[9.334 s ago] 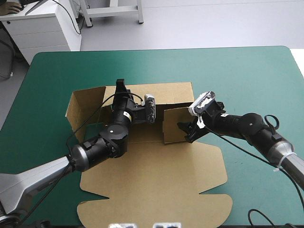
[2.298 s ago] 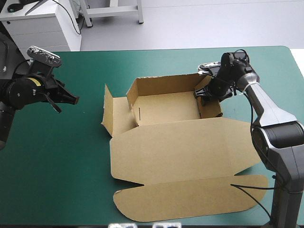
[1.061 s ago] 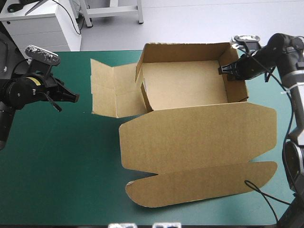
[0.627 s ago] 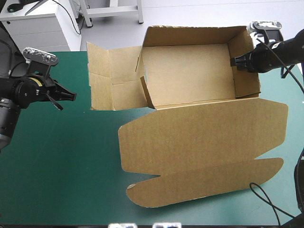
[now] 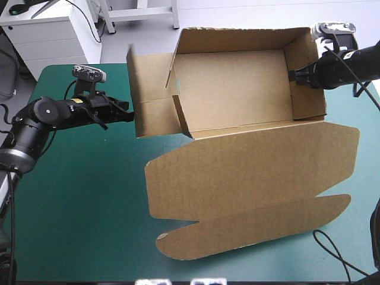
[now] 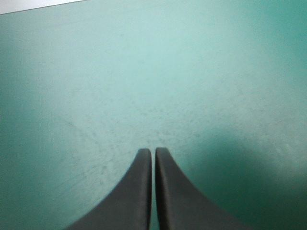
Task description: Fold the box
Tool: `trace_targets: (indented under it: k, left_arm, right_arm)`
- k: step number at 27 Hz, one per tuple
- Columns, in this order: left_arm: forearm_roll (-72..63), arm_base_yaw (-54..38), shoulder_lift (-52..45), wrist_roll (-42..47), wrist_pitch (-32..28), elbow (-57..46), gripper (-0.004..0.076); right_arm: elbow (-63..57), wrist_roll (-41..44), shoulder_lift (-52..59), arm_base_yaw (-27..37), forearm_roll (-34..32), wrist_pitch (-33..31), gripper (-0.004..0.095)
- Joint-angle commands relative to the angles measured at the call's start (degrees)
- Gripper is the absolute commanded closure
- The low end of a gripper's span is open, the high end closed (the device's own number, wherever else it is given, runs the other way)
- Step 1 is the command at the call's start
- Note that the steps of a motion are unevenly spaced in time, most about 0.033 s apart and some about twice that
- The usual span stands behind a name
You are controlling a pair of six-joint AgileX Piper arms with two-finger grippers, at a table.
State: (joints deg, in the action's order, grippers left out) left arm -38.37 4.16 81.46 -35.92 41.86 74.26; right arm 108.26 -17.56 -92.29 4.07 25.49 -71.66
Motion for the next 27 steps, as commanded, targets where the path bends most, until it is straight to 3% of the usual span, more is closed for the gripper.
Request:
trace_targets:
  k: [1, 4, 9, 20, 25, 27]
  left_arm:
    - [-11.92, -0.01, -1.36, -3.91, -2.15, 1.51, 0.0715]
    - [-19.42, -0.01, -1.23, -8.25, -0.62, 1.51, 0.0715]
    - [-31.03, -0.01, -1.23, -13.66, 8.30, 1.51, 0.0715]
    - [-46.49, -0.01, -1.23, -18.63, 19.69, 1.51, 0.0715]
    - [-48.18, -0.01, -1.23, -18.76, 21.10, 1.82, 0.0706]
    - [-48.79, -0.01, -1.23, -18.76, 22.06, 2.17, 0.0665]
  right_arm:
    - [1.78, 0.06, 2.85, 0.52, 3.45, 0.23, 0.0927]
    - [1.78, -0.19, 2.85, 0.52, 3.45, 0.23, 0.0927]
    - [1.78, -0.30, 2.85, 0.52, 3.12, 0.23, 0.0927]
    - [1.78, 0.09, 2.85, 0.15, 1.91, 0.23, 0.0925]
    - [1.78, 0.62, 2.85, -1.32, 1.48, 0.86, 0.0925]
    - [1.78, 1.62, 2.85, -2.12, -0.10, 1.57, 0.0925]
